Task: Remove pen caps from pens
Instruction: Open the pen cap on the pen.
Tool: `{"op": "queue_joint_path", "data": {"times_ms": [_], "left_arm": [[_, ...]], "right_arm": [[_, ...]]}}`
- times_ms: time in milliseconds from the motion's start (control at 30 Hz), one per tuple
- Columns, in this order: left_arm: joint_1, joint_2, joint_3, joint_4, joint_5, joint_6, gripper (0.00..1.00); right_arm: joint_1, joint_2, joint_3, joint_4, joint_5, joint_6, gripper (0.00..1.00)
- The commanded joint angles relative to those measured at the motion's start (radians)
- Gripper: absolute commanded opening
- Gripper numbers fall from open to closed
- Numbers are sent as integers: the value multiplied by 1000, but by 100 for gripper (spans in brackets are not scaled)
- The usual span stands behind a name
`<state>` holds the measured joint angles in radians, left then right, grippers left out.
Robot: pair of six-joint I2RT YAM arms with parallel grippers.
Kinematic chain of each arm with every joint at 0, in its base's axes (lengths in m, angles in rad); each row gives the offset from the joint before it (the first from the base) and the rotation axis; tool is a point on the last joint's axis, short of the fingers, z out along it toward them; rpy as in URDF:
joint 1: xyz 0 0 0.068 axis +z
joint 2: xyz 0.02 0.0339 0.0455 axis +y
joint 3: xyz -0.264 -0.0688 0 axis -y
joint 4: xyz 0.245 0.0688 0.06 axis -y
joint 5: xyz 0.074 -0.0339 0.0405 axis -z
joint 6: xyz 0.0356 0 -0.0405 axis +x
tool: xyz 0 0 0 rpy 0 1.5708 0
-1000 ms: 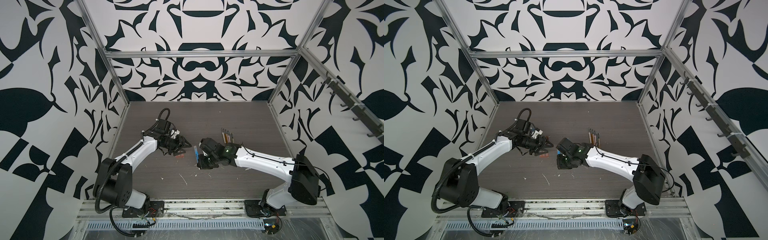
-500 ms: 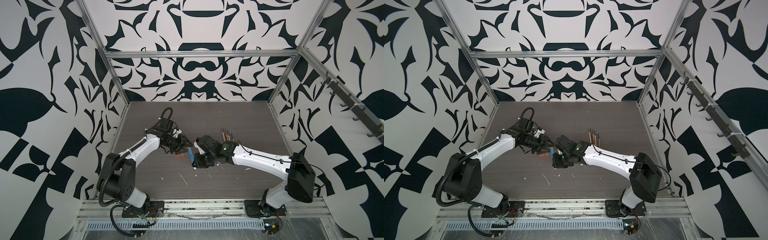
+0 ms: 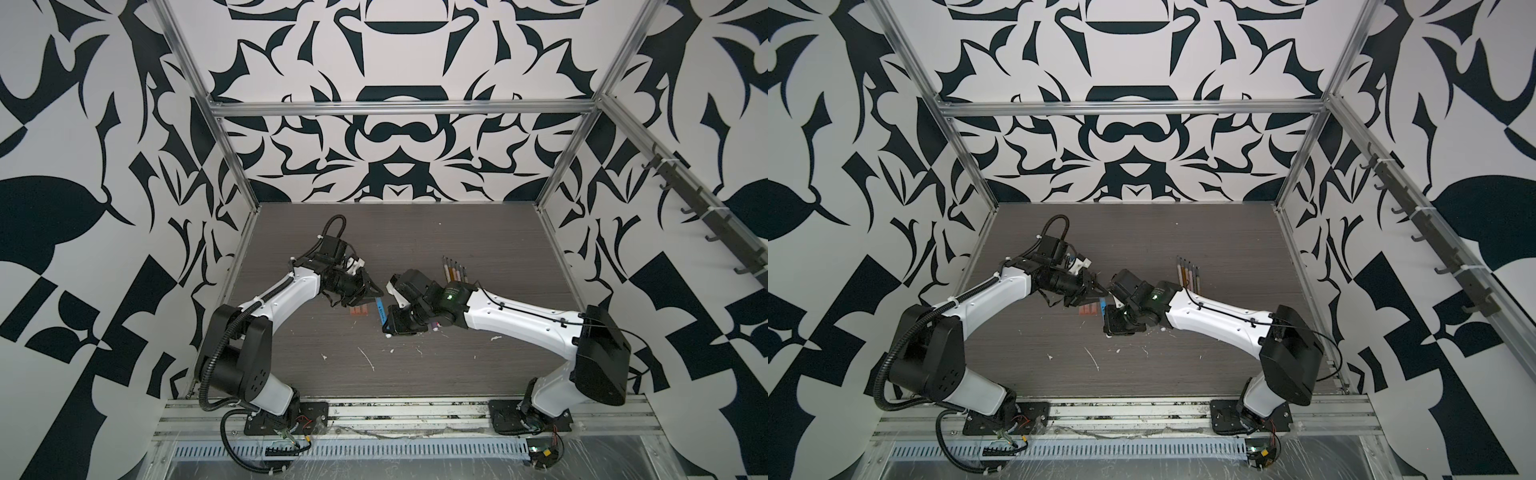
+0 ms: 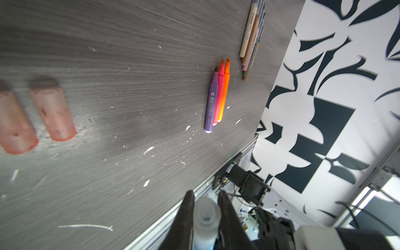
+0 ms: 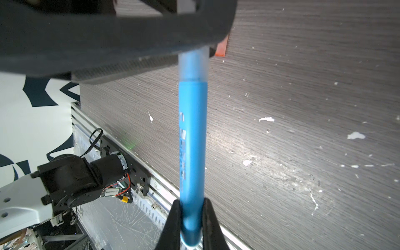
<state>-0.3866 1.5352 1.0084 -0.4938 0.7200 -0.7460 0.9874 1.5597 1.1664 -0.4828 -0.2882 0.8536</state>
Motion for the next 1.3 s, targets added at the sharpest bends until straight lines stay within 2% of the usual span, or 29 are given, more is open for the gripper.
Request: {"op": "queue_joint_path", "data": {"times_ms": [0,33,133,167,333,567,800,900,967,1000,1133,1267], "left_arm": [[-5,8,36,-5,46,1,5],[-7,6,40,-5,50,2,0],[-7,-3,55,-8,50,2,0],[-8,-4,61,-10,51,1,0],[-7,-6,84,-20,58,0,0],[-6,-8,87,-27,64,8,0],[-6,-10,90,-31,56,7,0],[-7,-10,91,-31,54,5,0],[-7,-12,92,-30,54,5,0],[-6,-11,90,-30,55,5,0],[-5,5,116,-24,49,6,0],[64,108,283,-97,9,95,0]], "right_arm": [[-6,-1,47,18,32,-13,0],[-6,-3,47,20,35,-15,6],[-9,2,59,19,46,-27,26],[-9,5,63,18,49,-30,29],[-18,28,83,21,53,-37,31],[-35,28,85,22,61,-42,26],[-59,7,70,35,67,-38,30],[-68,8,70,36,51,-42,23],[-70,7,69,36,42,-43,12],[-71,4,66,41,36,-44,1],[-70,-15,42,51,32,-40,0],[-53,-61,-14,48,58,9,0]]}}
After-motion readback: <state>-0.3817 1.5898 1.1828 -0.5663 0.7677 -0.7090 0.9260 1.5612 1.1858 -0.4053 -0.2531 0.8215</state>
